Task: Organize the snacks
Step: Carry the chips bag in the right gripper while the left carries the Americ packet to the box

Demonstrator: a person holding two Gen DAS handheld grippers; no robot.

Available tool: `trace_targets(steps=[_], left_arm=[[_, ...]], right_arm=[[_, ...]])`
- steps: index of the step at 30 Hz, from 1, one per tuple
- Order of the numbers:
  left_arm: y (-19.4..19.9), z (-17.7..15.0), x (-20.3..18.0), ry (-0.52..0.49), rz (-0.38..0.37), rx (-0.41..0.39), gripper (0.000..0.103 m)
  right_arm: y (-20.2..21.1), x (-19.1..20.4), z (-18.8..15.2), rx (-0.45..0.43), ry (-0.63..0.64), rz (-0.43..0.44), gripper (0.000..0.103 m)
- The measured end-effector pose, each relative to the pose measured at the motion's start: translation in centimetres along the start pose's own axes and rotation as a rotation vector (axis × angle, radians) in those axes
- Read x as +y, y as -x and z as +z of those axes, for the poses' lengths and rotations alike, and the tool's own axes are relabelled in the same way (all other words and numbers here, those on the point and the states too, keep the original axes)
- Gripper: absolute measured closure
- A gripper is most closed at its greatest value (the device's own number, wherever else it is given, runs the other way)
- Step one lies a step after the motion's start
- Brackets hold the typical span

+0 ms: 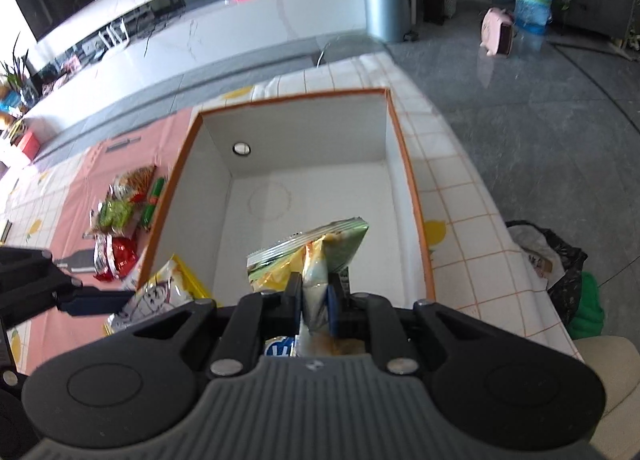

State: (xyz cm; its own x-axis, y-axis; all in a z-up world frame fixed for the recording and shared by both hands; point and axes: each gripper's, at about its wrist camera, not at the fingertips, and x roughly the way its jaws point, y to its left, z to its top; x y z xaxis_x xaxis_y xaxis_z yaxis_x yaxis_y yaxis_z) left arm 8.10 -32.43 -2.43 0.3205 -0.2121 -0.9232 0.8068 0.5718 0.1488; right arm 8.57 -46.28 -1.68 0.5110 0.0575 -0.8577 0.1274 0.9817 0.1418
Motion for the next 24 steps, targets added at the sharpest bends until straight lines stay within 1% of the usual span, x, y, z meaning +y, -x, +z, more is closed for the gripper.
trace_targets(steps=[4,6,12,14,18,24], left_arm=[[-1.7,1.0,-0.2,-0.085,-0.002,0.06,0.043],[-2.4,1.1,-0.2,-0.123,-0.015,0.09,0.043],[-3.7,1.4,-0.7,-0.214,-0.046,0.134,0.043],[-4.2,1.4,-0.8,-0.229,-0.055,0.148,0.042],[-5.3,1.4,-0.9,-0.249,-0.064,0.168,0.039],[-6.2,1.1,-0.4,-0.226,-0.09,0.168,0.036]], right_arm=[[-2.1,0.0,0.4,0.059,0.037,0.018,0.095],[-3.0,0.1,0.5,0.082,0.057,0.029,0.095],[-5.0,-0.1,0.2,0.139,0.034,0.065,0.095],[-5.3,0.1,0.1,0.145,0.046,0.054,0.097],[-6.0,0.0,0.0,0.167,0.045,0.046,0.097],[-6.9,-0.2,0.0,0.199,0.033,0.035,0.096]])
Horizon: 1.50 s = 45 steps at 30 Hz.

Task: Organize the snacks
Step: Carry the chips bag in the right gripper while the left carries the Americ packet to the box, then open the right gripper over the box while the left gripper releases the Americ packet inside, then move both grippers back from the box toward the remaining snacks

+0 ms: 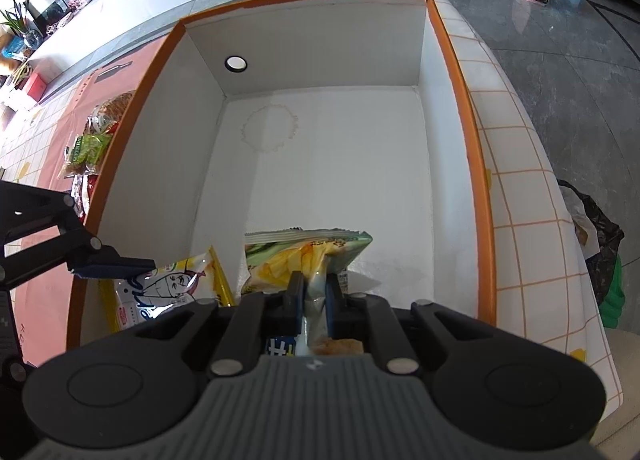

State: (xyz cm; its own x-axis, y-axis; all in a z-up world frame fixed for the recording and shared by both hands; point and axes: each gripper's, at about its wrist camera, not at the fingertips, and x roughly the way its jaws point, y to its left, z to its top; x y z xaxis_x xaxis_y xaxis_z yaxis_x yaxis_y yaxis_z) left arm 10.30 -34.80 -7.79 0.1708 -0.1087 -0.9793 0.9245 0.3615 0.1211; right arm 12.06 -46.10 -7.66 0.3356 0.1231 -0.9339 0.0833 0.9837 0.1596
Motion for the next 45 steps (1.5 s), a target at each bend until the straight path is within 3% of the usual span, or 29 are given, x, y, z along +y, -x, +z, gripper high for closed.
trace_targets(steps=[3,6,12,14,17,24,35,45], left_arm=[[0.1,-0.2,0.0,-0.008,0.001,-0.011,0.025],[0.3,-0.4,0.0,0.001,0.01,-0.023,0.02],[3.2,-1.6,-0.2,0.045,-0.002,-0.097,0.019],[4.7,-2.3,-0.2,0.071,-0.002,-0.138,0.019],[6.8,-3.7,0.1,0.136,-0.002,-0.185,0.019],[9.8,-8.7,0.7,0.294,0.025,-0.232,0.019],[13.6,-18.9,3.7,0.615,0.148,-0.29,0.019],[13.8,-28.0,3.7,0.838,0.177,-0.358,0.023]], right_arm=[[-0.1,-0.1,0.1,0.008,-0.006,-0.004,0.094],[0.1,-0.1,0.3,-0.001,-0.009,-0.023,0.084],[1.5,0.1,0.3,-0.025,-0.014,-0.016,0.082],[2.5,0.7,0.1,-0.042,-0.002,-0.023,0.073],[4.0,1.8,-0.1,-0.069,0.022,-0.042,0.067],[6.9,5.0,-1.7,-0.127,0.065,-0.045,0.063],[10.7,14.9,-5.5,-0.243,0.213,0.066,0.057],[8.3,21.4,-11.4,-0.294,0.219,0.107,0.056]])
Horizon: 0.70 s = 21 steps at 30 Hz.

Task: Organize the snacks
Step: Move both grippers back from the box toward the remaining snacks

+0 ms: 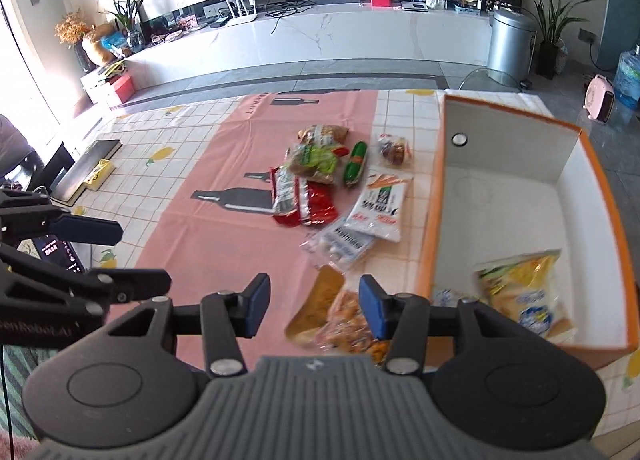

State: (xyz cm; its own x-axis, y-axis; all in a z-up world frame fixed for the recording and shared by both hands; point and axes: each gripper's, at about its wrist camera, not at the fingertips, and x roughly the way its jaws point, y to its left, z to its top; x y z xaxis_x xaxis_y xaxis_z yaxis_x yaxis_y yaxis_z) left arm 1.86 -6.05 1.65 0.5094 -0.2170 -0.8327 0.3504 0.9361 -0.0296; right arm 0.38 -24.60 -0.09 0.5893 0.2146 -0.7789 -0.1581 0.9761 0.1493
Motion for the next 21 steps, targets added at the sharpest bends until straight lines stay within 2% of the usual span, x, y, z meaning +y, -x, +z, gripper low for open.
trace_targets(steps=[6,11,21], left_arm=[[0.4,-2.9,3.1,0.092,0.05,-0.018,0.023],[-0.5,-4.2,4.6,0.147,0.063,-0.016,0.023],[-3.0,-2.9,6.2,0.199,0.074,0.012,0.024]], right_arm=[[-2.2,2.0,-2.7,0.005,-0.059,-0.037,0.056],[-4.4,3.3,-4.2,0.021,-0.09,-0.076,0.055],[-9.9,4.9,-3.1,0.083,-0.043,-0.177,0.058]])
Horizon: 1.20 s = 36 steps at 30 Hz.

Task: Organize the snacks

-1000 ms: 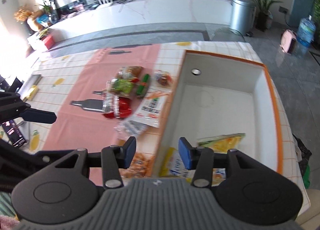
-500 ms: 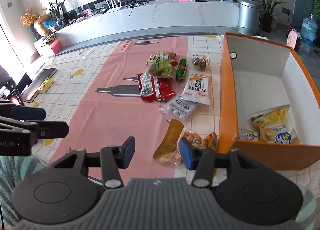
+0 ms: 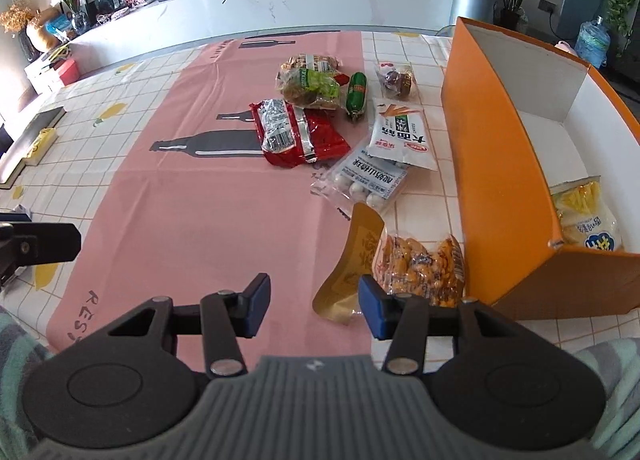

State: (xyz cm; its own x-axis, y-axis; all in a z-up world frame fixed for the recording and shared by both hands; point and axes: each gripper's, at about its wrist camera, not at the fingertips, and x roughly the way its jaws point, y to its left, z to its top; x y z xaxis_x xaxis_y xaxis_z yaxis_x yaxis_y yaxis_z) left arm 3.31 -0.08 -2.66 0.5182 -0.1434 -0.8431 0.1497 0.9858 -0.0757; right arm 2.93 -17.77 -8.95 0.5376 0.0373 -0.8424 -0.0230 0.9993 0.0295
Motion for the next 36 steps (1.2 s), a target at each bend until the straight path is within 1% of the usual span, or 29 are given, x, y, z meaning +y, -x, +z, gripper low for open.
trace_targets(steps=[3,6,8,9,11,13,17,20,23,25,27,28,29,31,34,36], left_arm=[[-0.9,0.9,0.0,0.001,-0.017,0.005,0.024],[-1.8,1.5,0.1,0.003,-0.039,0.012,0.024],[-2.5,1.9,0.1,-0.003,-0.051,0.021,0.025],[-2.8,1.9,0.2,-0.005,-0.053,0.024,0.026],[-3.5,2.1,0.2,-0.009,-0.062,0.031,0.027],[-4.0,2.2,0.1,-0.015,-0.079,0.038,0.028],[-4.7,2.3,0.3,-0.019,-0.108,0.055,0.031],[-4.9,2.4,0.4,-0.023,-0.142,0.06,0.032],[-5.2,2.4,-0.1,-0.046,-0.2,0.065,0.032],[-5.6,2.3,-0.7,-0.056,-0.248,0.073,0.033],[-6.3,2.3,-1.7,-0.063,-0.302,0.092,0.039],[-6.6,2.2,-2.2,-0.075,-0.324,0.101,0.041],[-6.9,2.2,-2.7,-0.091,-0.341,0.106,0.044],[-7.5,2.1,-3.6,-0.106,-0.364,0.111,0.045],[-8.9,1.9,-4.8,-0.094,-0.41,0.144,0.045],[-9.9,1.5,-5.5,-0.083,-0.419,0.15,0.045]], right_arm=[[-1.2,0.2,0.7,0.013,0.011,-0.025,0.061],[-2.5,0.1,1.3,0.037,0.012,-0.039,0.07],[-3.1,-0.1,1.7,0.049,0.01,-0.039,0.079],[-3.4,-0.1,1.9,0.054,0.012,-0.039,0.082],[-3.7,-0.2,2.2,0.056,0.015,-0.038,0.096],[-3.9,-0.3,2.5,0.056,0.014,-0.013,0.103],[-4.2,0.2,3.5,0.063,-0.001,0.08,0.103],[-3.8,0.8,4.3,0.051,0.019,0.113,0.103],[-2.8,0.3,4.8,0.04,0.039,0.123,0.103],[-2.3,-0.7,5.2,0.041,0.033,0.11,0.1],[-2.0,-2.0,5.8,0.052,0.017,0.107,0.1],[-1.9,-2.5,6.1,0.058,0.015,0.105,0.096],[-1.8,-3.0,6.5,0.063,0.02,0.099,0.086],[-1.8,-3.5,6.9,0.077,0.052,0.085,0.075],[-2.3,-4.1,7.3,0.123,0.092,0.087,0.075],[-2.6,-4.6,7.5,0.153,0.102,0.101,0.075]])
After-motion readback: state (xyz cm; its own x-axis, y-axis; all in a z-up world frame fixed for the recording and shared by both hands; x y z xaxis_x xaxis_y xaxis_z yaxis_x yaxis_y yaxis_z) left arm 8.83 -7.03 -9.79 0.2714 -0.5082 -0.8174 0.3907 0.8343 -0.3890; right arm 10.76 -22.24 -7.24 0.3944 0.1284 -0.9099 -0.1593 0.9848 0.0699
